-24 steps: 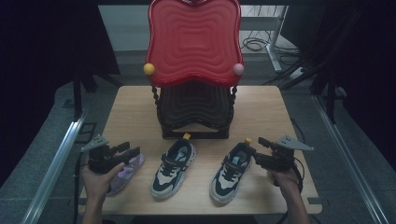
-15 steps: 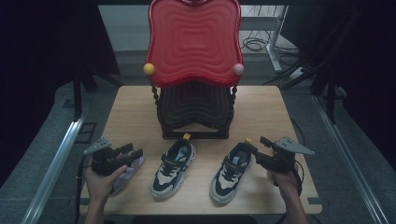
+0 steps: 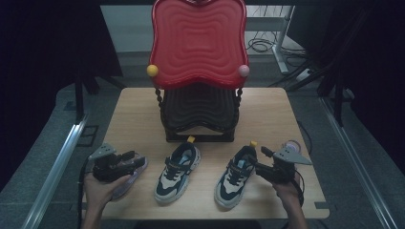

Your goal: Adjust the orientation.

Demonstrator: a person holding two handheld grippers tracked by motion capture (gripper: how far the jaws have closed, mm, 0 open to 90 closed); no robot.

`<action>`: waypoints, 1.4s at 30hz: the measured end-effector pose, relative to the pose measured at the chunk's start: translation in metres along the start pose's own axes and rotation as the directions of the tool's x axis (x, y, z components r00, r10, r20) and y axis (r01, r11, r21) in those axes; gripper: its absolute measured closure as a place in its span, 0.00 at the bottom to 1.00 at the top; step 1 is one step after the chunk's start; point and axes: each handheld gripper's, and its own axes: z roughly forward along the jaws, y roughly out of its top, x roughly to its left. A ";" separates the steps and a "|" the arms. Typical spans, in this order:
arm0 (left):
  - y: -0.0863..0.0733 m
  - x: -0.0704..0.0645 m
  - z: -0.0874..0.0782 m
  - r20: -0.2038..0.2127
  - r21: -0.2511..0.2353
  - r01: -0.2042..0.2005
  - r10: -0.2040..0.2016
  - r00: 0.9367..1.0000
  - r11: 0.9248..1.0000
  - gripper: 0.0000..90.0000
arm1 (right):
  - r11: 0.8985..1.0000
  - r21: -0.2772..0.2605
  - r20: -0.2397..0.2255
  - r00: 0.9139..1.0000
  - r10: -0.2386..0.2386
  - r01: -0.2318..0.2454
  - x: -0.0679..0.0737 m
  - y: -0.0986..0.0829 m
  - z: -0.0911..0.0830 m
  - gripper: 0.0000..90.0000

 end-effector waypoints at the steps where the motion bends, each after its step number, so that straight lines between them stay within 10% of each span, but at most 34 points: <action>1: 0.002 -0.002 -0.003 -0.001 -0.001 -0.014 0.014 1.000 1.000 0.42 | 1.000 -0.002 0.005 1.000 -0.006 0.006 0.001 0.000 0.000 0.42; 16: -0.004 0.000 -0.017 -0.025 -0.008 0.025 -0.025 0.999 1.000 0.62 | 0.999 -0.032 -0.005 0.999 -0.040 0.040 -0.001 0.001 0.012 0.43; 24: -0.009 -0.007 -0.023 -0.032 0.023 -0.011 0.012 0.999 1.000 0.99 | 0.999 -0.042 -0.015 1.000 -0.004 0.003 -0.006 -0.004 0.005 0.43; 42: -0.055 -0.006 -0.029 -0.092 0.212 0.031 -0.012 0.996 0.977 1.00 | 0.996 -0.066 -0.036 0.997 0.062 -0.064 -0.008 0.003 -0.004 0.44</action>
